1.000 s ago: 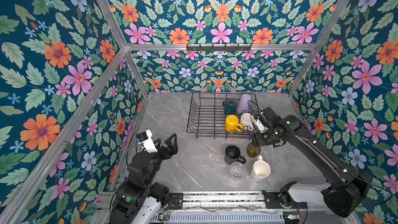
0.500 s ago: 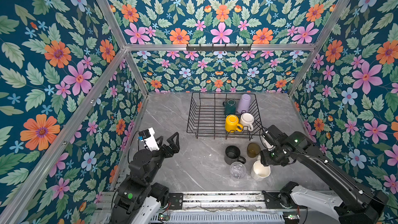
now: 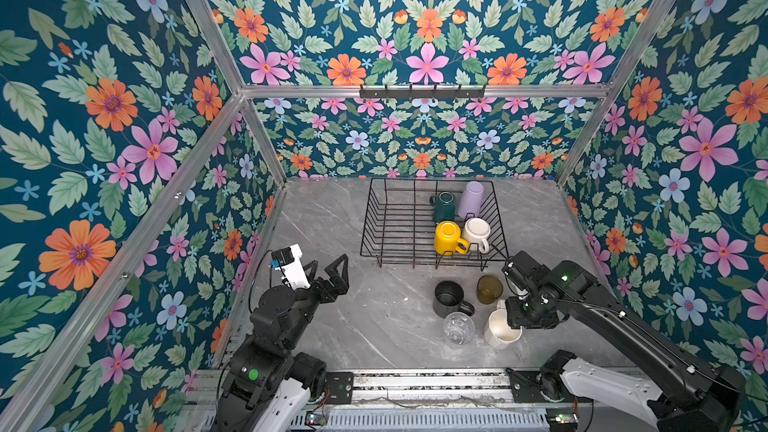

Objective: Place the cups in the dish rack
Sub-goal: 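Reach the right gripper down over the white mug on the table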

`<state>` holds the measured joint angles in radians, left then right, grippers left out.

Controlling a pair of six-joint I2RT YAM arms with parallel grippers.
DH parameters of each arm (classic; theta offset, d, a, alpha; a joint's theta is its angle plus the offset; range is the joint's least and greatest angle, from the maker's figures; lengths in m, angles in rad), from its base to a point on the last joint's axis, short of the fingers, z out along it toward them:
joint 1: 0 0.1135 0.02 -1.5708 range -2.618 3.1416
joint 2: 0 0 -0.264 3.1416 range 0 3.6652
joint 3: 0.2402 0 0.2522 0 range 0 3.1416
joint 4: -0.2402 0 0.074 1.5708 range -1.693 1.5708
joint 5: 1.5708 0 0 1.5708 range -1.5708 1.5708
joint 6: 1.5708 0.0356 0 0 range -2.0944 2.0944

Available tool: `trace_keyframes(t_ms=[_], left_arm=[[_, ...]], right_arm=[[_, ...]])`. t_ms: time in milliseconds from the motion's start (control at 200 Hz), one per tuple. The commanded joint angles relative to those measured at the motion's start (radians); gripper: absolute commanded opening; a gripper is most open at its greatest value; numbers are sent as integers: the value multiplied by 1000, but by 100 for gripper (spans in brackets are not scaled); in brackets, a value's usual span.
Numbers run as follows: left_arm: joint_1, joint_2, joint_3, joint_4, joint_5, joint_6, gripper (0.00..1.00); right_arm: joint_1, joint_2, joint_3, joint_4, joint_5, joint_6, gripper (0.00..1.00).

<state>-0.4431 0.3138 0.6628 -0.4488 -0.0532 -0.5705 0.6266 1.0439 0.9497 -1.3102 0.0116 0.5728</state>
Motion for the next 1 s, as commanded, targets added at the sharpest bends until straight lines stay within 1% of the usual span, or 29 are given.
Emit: trace_keyframes(t_ms=[0, 245, 690, 995], left_arm=[[1, -4, 1, 18, 0, 15, 100], [1, -5, 0, 16, 4, 19, 100], [0, -16, -9, 13, 3, 24, 100], [1, -17, -9, 12, 4, 23, 100]], right_arm=[[3, 14, -15, 18, 32, 34, 58], [2, 63, -38, 70, 73, 51, 54], [18, 129, -61, 133, 50, 57, 50], [45, 162, -72, 155, 44, 68, 38]])
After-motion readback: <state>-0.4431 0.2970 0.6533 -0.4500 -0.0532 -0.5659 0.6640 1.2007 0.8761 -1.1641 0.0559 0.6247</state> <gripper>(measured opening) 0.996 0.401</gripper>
